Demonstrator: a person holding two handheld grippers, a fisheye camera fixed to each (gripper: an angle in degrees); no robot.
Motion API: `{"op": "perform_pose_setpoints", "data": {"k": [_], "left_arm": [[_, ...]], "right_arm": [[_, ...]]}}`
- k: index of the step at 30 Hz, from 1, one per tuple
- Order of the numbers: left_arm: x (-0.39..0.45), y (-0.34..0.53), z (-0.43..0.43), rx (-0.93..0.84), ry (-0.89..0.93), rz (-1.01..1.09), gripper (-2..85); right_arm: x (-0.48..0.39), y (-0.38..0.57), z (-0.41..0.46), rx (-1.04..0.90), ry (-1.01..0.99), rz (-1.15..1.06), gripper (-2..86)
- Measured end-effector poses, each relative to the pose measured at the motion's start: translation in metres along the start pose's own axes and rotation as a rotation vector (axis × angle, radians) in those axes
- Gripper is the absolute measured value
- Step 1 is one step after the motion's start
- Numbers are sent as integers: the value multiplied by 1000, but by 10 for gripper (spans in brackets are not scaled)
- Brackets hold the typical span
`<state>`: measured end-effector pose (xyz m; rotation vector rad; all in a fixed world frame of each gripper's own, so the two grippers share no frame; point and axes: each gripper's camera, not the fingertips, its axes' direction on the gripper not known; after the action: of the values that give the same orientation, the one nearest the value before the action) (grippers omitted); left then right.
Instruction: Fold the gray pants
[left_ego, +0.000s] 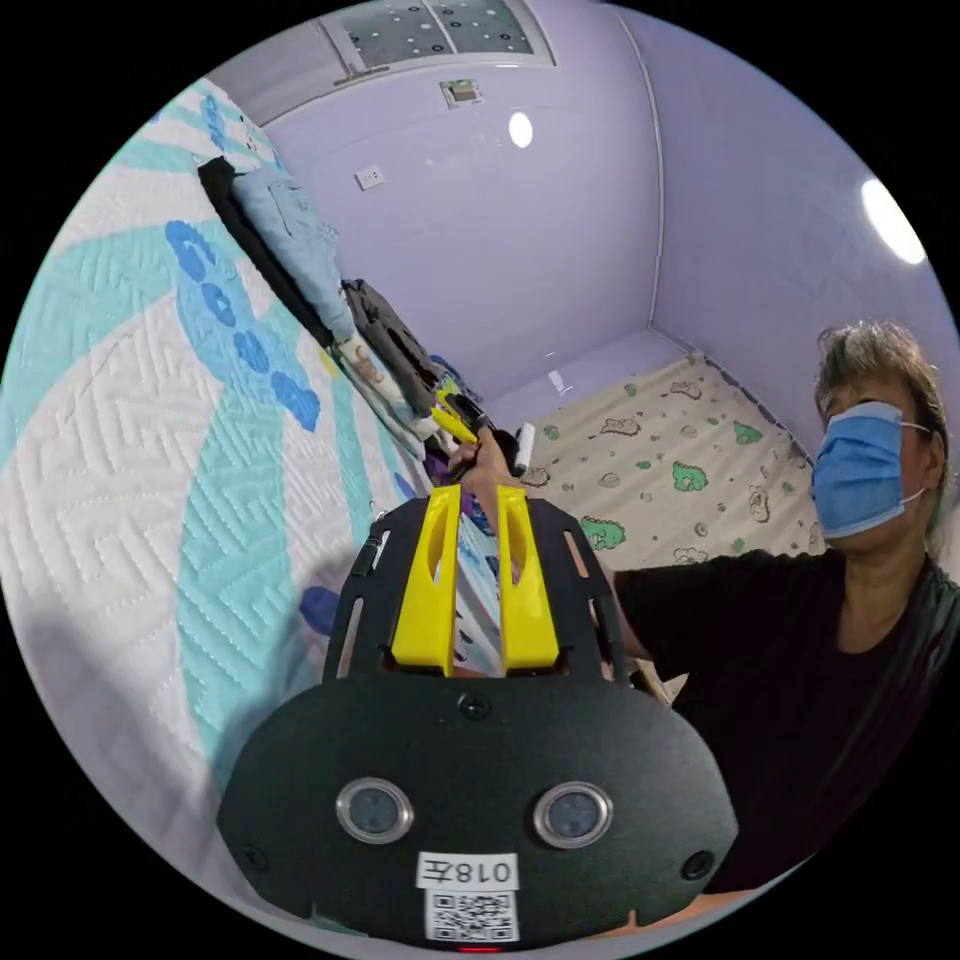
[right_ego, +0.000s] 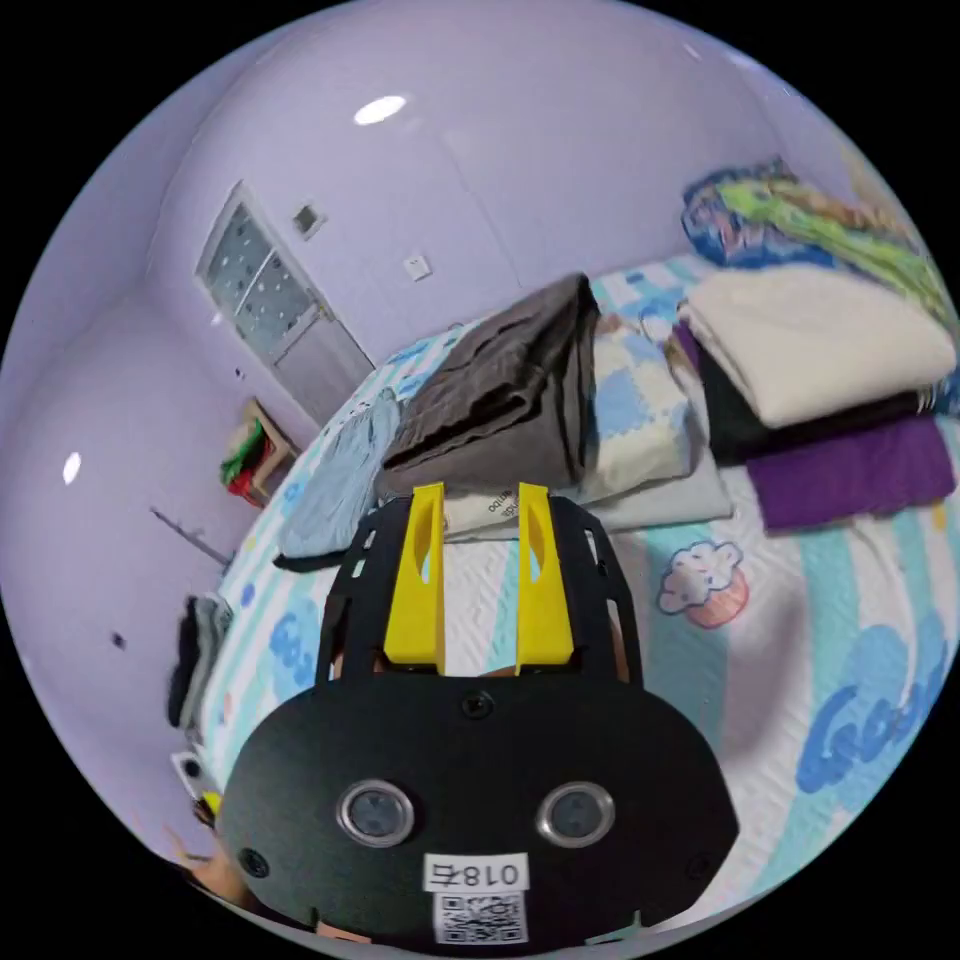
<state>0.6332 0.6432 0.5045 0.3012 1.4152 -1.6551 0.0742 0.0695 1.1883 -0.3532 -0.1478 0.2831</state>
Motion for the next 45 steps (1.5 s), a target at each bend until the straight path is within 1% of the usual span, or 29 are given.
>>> {"op": "perform_pose_setpoints", "data": {"k": [2, 3, 6, 10, 15, 19, 23, 28, 30, 33, 35, 40, 42, 43, 45], "left_arm": [[-6, -4, 5, -3, 31, -19, 63], [-7, -6, 6, -3, 32, -21, 63], [-10, -14, 6, 12, 64, -33, 63], [-12, -23, 5, 26, 99, -55, 62], [-10, -36, 2, 44, 106, -58, 62], [-9, -44, 1, 70, 122, -77, 63], [1, -54, 2, 71, 118, -71, 63], [10, -63, 5, 82, 119, -81, 62], [15, -67, 6, 83, 119, -83, 61], [26, -74, 10, 76, 120, -80, 60], [37, -79, 12, 73, 120, -72, 59], [63, -92, 11, 84, 112, -41, 57], [75, -96, 10, 96, 112, -25, 57], [83, -99, 10, 103, 111, -9, 57], [97, -104, 8, 123, 99, 19, 58]], "right_arm": [[21, -10, 4, -21, -68, 119, 108], [30, -12, 4, -13, -137, 168, 104], [38, -18, -8, 45, -276, 218, 92], [40, -38, -21, 49, -263, 251, 85], [56, -65, -44, 78, -341, 368, 83], [55, -78, -59, 62, -308, 376, 85], [59, -93, -72, 35, -287, 442, 81], [42, -119, -88, -7, -217, 458, 107], [34, -131, -92, -66, -103, 453, 88], [35, -137, -97, -114, -74, 472, 55], [27, -139, -108, -103, -75, 432, 29], [-18, -139, -166, 14, -126, 173, 4], [-40, -139, -208, 37, -169, 56, 0], [-45, -138, -220, 36, -184, 33, -1], [-61, -126, -282, 25, -266, -61, -1]]}}
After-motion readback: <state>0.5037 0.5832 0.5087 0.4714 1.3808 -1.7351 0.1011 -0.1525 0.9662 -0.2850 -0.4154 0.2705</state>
